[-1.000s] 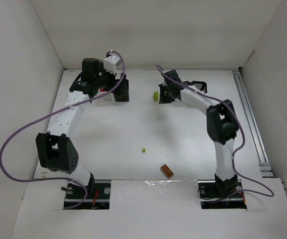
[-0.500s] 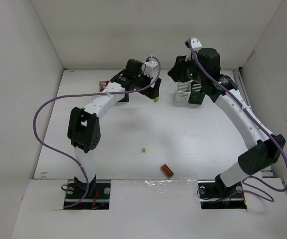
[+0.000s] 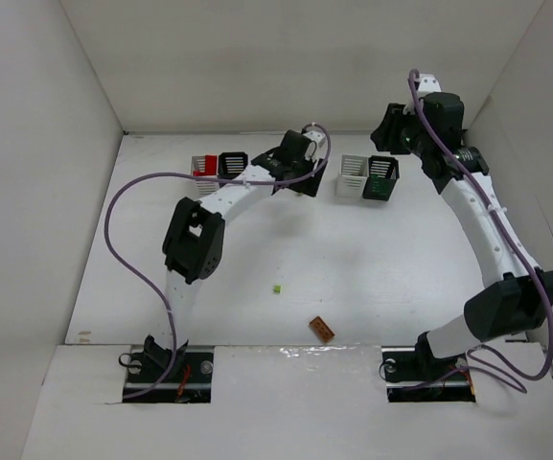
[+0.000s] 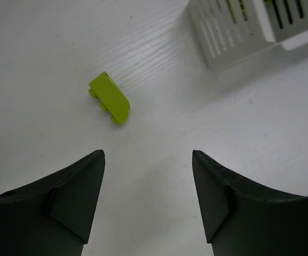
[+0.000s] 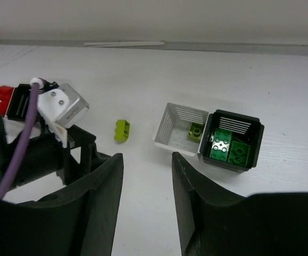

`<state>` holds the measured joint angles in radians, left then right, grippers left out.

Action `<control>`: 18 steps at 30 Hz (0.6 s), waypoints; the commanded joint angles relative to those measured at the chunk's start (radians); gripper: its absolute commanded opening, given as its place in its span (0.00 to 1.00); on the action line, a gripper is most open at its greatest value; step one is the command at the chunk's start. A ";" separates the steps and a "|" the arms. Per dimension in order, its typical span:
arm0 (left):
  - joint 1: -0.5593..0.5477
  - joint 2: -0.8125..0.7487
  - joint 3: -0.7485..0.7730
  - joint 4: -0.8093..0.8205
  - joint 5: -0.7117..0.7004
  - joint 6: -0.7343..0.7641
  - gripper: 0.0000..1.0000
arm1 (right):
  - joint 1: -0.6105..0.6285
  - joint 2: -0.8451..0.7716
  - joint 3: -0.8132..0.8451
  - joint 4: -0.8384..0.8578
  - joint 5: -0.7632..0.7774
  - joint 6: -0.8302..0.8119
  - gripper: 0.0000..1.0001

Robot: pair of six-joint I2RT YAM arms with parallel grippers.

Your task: Sort the legos into containers by color

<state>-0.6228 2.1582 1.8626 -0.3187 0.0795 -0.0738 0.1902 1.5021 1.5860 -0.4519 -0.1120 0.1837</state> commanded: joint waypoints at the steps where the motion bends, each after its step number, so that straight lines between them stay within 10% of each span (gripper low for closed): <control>1: 0.011 0.041 0.082 -0.010 -0.101 -0.046 0.62 | -0.027 -0.043 0.011 0.036 -0.028 0.017 0.47; 18: 0.011 0.238 0.244 -0.010 -0.196 -0.084 0.64 | -0.070 -0.005 0.011 0.027 -0.127 0.045 0.47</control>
<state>-0.6132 2.3756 2.0640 -0.3305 -0.0887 -0.1406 0.1375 1.4948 1.5864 -0.4496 -0.2028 0.2169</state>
